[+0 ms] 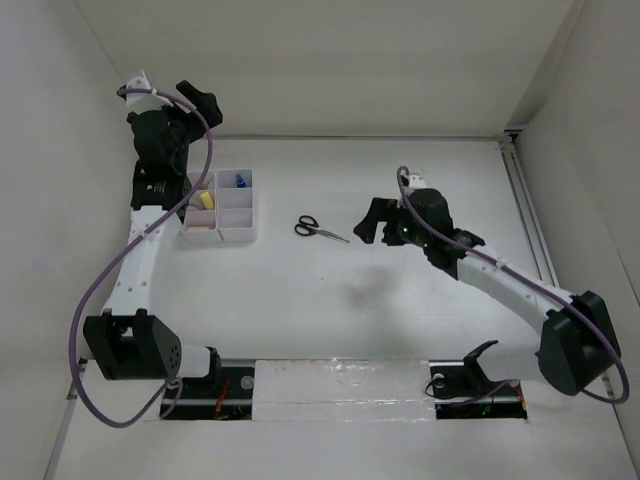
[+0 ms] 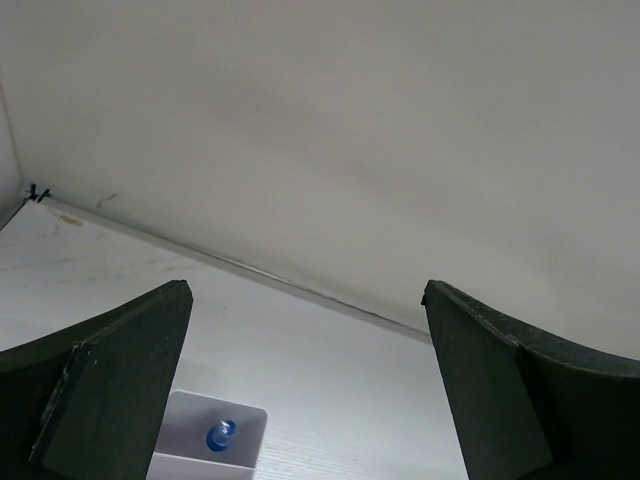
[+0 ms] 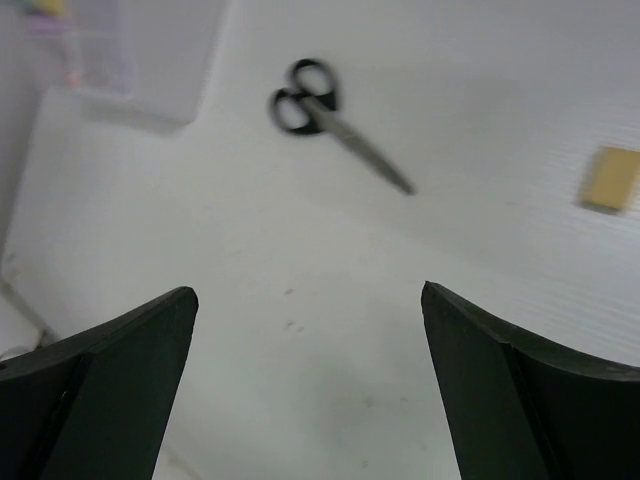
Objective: Sort the stationery into containers
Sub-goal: Pick up the stationery from the center of the board.
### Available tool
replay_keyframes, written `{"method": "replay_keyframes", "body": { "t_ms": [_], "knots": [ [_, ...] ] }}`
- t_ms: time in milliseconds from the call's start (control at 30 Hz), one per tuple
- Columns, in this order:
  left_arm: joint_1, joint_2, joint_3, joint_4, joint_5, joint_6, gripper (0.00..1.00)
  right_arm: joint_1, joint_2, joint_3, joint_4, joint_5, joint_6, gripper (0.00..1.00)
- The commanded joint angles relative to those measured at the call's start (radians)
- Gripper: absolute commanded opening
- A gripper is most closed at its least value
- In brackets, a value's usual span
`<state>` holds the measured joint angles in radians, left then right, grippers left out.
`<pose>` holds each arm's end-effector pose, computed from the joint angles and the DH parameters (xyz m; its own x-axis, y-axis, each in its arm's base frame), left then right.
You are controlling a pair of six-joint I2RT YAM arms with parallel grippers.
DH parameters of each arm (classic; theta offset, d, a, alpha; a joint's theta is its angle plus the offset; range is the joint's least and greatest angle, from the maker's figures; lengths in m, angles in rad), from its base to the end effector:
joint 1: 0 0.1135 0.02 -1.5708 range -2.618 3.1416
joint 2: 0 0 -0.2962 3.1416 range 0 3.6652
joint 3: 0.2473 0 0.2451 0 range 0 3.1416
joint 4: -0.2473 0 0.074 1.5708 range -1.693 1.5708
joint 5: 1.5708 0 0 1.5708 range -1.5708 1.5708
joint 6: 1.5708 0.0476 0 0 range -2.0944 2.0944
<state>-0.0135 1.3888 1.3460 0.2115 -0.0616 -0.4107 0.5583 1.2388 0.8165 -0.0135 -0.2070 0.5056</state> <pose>0.3262 -0.0015 0.4750 0.1728 -0.4009 -0.8997 0.0238 0.9149 -0.4031 0.2273 0.1535 0.2999 -0.6409 0.1586 -0.7511 -0.4184 0.7482 0.5150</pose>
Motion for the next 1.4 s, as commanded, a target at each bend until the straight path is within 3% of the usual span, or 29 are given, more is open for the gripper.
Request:
{"method": "replay_keyframes", "body": {
  "t_ms": [0, 67, 200, 300, 500, 700, 900, 1033, 1267, 1367],
  "knots": [
    [0.000, -0.082, 0.041, -0.087, 0.071, -0.043, 1.00, -0.040, 0.079, 0.134, -0.153, 0.303, 0.013, 1.00],
    [0.000, -0.103, 0.041, -0.119, 0.098, -0.054, 1.00, -0.050, 0.157, 0.182, -0.219, 0.418, 0.013, 1.00],
    [0.000, -0.140, 0.087, -0.303, 0.111, -0.079, 1.00, -0.083, 0.312, 0.309, -0.327, 0.506, 0.014, 1.00],
    [0.000, -0.177, 0.087, -0.374, 0.129, -0.088, 1.00, -0.093, 0.424, 0.366, -0.346, 0.506, -0.024, 0.98],
    [0.000, -0.255, -0.004, -0.425, 0.166, -0.059, 1.00, -0.130, 0.565, 0.375, -0.297, 0.459, -0.044, 0.84],
    [0.000, -0.274, -0.028, -0.434, 0.207, -0.059, 1.00, -0.150, 0.596, 0.386, -0.273, 0.414, -0.068, 0.73],
    [0.000, -0.264, -0.028, -0.443, 0.235, -0.059, 1.00, -0.150, 0.651, 0.443, -0.339, 0.382, -0.104, 0.73],
    [0.000, -0.264, -0.028, -0.443, 0.235, -0.059, 1.00, -0.150, 0.696, 0.483, -0.376, 0.373, -0.124, 0.66],
    [0.000, -0.264, -0.019, -0.443, 0.244, -0.059, 1.00, -0.150, 0.700, 0.460, -0.362, 0.363, -0.124, 0.66],
    [0.000, -0.255, -0.019, -0.443, 0.244, -0.059, 1.00, -0.150, 0.700, 0.460, -0.373, 0.363, -0.124, 0.61]
  ]
}}
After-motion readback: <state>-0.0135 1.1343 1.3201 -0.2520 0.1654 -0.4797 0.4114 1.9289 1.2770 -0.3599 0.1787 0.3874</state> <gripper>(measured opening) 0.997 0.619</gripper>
